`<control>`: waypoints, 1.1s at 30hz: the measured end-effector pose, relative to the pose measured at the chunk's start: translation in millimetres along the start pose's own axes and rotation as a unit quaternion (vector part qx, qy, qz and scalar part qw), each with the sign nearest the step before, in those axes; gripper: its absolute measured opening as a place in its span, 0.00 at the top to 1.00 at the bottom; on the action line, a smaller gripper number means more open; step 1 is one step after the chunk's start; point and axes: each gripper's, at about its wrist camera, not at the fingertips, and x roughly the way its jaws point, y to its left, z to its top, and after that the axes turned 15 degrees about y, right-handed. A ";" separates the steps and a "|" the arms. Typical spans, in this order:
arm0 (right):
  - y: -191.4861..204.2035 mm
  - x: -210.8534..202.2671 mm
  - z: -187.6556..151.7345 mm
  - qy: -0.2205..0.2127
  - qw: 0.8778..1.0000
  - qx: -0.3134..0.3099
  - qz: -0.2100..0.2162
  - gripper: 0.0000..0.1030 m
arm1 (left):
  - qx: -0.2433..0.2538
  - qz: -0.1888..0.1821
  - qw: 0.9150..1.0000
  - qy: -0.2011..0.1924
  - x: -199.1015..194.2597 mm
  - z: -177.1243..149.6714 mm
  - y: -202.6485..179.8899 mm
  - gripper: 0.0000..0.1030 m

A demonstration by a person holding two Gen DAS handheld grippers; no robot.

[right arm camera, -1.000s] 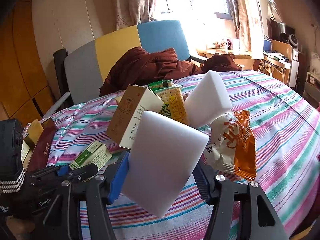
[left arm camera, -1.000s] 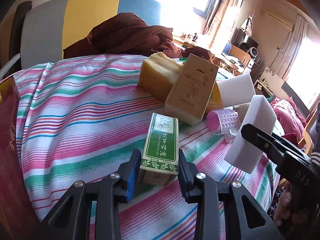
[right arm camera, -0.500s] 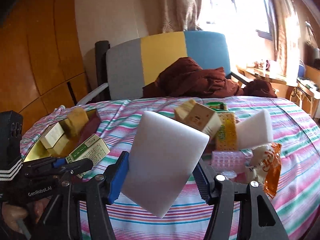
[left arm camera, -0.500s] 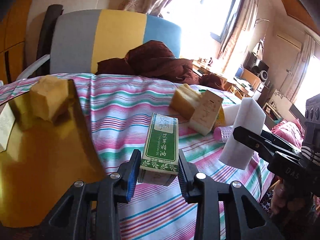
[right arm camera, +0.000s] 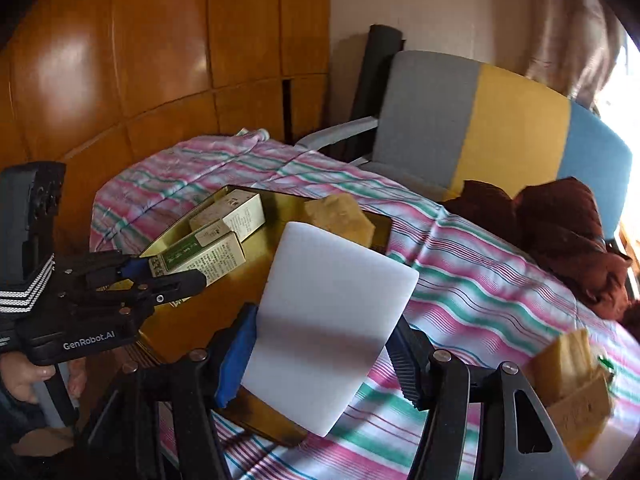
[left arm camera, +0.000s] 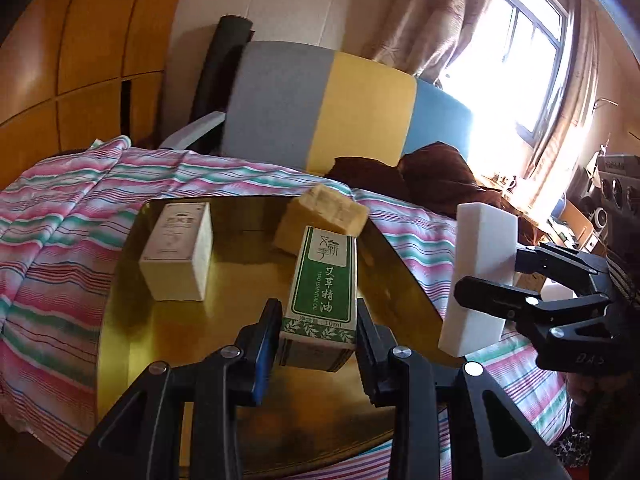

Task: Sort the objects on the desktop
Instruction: 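Carry green box and white sponge into the gold tray and open both tools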

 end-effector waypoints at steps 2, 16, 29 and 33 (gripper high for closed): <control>10.9 19.1 17.4 0.032 0.999 -0.026 -0.004 0.38 | -0.013 0.004 1.000 -0.001 -1.6 -0.6 15.4 0.66; 12.1 108.6 53.1 0.164 0.980 -0.068 -0.094 0.29 | -0.039 -0.005 0.999 -0.001 -9.0 -4.9 55.3 0.66; -4.4 66.4 36.8 0.070 0.995 -0.009 -0.071 0.22 | -0.030 0.003 0.999 0.022 -5.2 7.2 48.5 0.66; -12.6 45.4 12.9 0.033 0.997 0.033 -0.059 0.22 | -0.024 0.010 0.999 0.035 2.4 18.1 43.6 0.66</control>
